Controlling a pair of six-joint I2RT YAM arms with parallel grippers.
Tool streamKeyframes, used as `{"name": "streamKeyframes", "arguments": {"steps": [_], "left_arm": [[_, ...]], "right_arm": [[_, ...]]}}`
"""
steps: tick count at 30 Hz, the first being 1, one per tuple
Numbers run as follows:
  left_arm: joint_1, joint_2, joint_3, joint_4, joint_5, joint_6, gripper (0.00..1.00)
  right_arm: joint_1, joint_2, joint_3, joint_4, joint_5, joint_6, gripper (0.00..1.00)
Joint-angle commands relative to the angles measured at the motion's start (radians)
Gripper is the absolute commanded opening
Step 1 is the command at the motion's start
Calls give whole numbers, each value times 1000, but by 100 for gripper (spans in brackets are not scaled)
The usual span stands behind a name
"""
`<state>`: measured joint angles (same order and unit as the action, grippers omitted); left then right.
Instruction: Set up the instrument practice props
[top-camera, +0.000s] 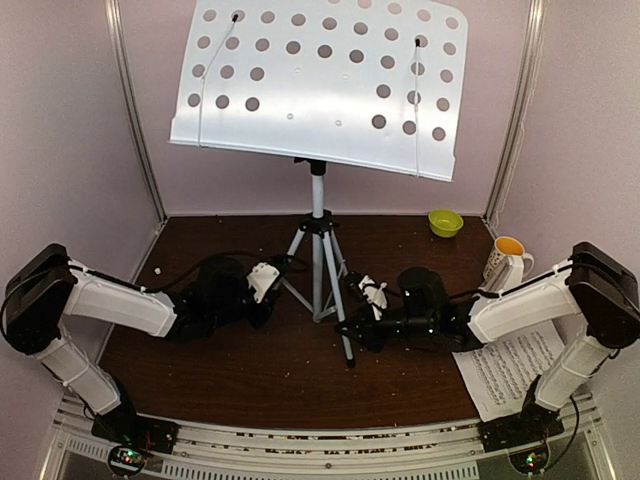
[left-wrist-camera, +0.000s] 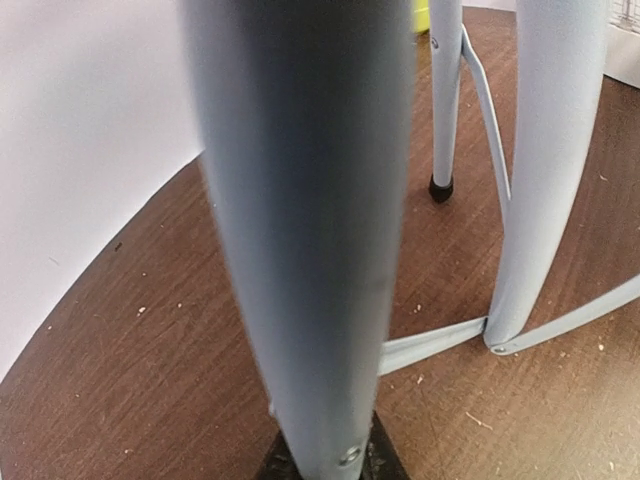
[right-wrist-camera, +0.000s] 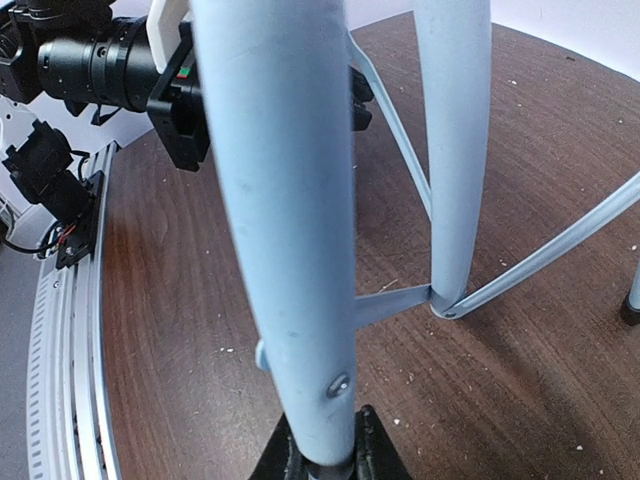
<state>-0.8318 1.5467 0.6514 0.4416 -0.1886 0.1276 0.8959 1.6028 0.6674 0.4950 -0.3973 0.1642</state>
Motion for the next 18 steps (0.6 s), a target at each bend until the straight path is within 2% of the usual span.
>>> {"name": "streamKeyframes", "arguments": {"steps": [1,12,18], "left_arm": [[-9,24,27,85,-74,16,0],[9,51,85,71,-149,67,0],[23,-1,40,16,-126,69,0]], "right_arm": [[-77,31,34,-134,113,58,0],[-156,86,183,-243,101,-20,0],[-156,37,112,-220,54,51,0]]}}
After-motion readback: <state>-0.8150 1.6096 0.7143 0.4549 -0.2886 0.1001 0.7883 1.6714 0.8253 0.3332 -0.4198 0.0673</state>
